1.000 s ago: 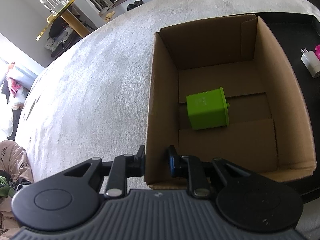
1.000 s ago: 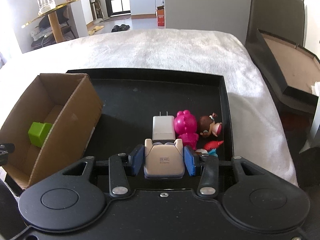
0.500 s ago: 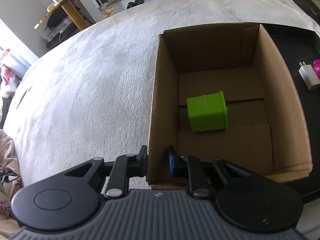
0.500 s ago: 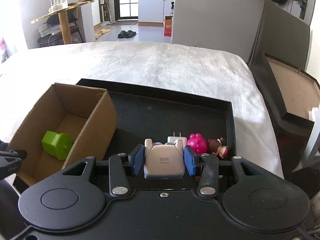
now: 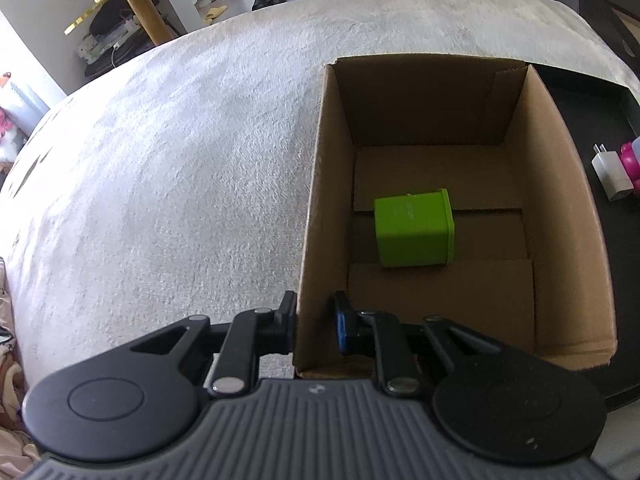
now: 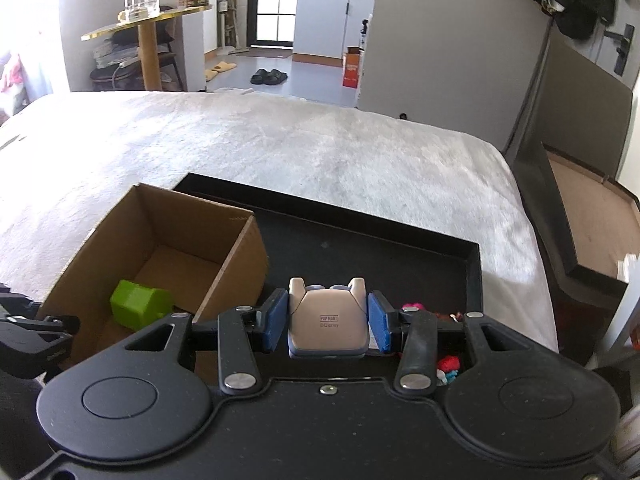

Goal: Organize rigid objects
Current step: 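Lift the beige cube toy with the right tool and carry it over the box, then open the right tool to release the beige cube toy into the box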

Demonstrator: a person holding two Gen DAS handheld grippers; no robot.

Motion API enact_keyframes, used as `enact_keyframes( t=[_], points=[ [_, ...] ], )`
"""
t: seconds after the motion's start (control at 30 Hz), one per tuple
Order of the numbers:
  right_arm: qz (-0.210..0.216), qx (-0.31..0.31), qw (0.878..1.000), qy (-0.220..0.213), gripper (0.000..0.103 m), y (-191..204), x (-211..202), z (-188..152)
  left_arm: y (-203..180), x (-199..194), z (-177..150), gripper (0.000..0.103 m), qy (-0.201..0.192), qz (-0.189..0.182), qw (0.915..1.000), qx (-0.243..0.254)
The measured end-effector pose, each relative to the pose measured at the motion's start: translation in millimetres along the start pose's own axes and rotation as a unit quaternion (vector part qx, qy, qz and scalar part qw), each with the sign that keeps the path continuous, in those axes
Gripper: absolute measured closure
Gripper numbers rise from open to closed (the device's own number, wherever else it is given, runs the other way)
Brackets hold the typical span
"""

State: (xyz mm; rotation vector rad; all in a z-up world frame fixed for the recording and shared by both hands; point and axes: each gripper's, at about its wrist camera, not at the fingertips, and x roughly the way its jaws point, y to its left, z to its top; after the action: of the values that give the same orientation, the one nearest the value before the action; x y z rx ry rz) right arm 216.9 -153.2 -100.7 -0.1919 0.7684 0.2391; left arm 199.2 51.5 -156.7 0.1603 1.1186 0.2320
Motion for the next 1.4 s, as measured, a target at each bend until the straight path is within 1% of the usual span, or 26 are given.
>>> enact_keyframes(
  t=[0.2, 0.63, 0.83, 1.1, 1.27, 1.4],
  points=[
    [0.02, -0.028, 0.999, -0.007, 0.06, 18, -6, 11, 3, 1, -1, 0.085, 0.001, -0.006, 0.9999, -0.009],
    [0.051, -0.078, 0.996, -0.011, 0.06, 57, -6, 34, 16, 3, -3, 0.088, 0.004, -0.041, 0.9985, -0.037],
    [0.07, -0.097, 0.993, -0.005, 0.06, 78, -2, 42, 21, 4, -4, 0.089, 0.003, -0.057, 0.9971, -0.05],
    [0.077, -0.124, 0.989, 0.003, 0.06, 106, 4, 49, 29, 10, -5, 0.089, 0.006, -0.082, 0.9941, -0.07],
    [0.08, -0.139, 0.987, -0.001, 0.06, 118, 4, 56, 30, 13, -4, 0.089, 0.01, -0.092, 0.9928, -0.076],
    [0.087, -0.157, 0.984, 0.006, 0.06, 126, 7, 62, 34, 14, -5, 0.089, 0.012, -0.101, 0.9909, -0.087]
  ],
)
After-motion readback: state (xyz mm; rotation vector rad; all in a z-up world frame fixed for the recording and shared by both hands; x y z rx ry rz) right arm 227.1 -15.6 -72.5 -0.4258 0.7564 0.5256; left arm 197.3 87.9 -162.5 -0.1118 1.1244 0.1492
